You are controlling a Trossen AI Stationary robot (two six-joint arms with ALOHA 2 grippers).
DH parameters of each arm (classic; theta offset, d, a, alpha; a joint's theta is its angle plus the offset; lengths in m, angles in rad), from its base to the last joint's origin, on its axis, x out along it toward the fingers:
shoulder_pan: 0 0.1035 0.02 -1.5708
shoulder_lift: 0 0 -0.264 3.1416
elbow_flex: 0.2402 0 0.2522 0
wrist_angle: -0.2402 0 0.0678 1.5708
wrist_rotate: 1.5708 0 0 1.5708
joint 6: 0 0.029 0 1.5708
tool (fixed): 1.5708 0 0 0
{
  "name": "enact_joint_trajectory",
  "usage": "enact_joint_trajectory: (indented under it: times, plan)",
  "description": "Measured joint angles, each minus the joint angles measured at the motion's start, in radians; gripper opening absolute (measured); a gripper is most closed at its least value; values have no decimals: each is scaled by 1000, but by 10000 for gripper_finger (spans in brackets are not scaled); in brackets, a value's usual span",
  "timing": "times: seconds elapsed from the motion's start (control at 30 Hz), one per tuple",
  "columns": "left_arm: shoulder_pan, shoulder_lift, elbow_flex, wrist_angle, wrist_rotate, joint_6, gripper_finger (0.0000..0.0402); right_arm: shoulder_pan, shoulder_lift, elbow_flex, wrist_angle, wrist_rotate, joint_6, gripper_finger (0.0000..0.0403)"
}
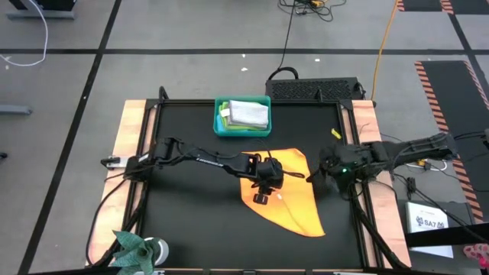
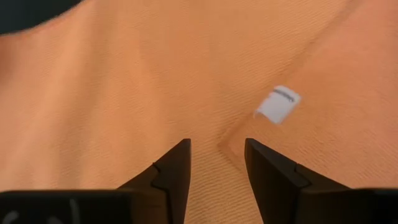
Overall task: Fold microfiber towels
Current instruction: Fold the orange microfiber towel
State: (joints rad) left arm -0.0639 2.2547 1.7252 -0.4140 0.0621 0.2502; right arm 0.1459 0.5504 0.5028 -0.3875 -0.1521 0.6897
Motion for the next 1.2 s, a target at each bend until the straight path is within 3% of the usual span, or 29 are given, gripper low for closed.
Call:
enact_joint_trajectory:
  times: [0.27, 1.2]
  plan:
    - [19, 23, -1, -1, 46, 13, 154, 0, -75, 11, 7, 62, -20, 0]
    - [21, 39, 0, 15, 141, 14, 154, 0, -76, 10, -59, 127, -21, 0]
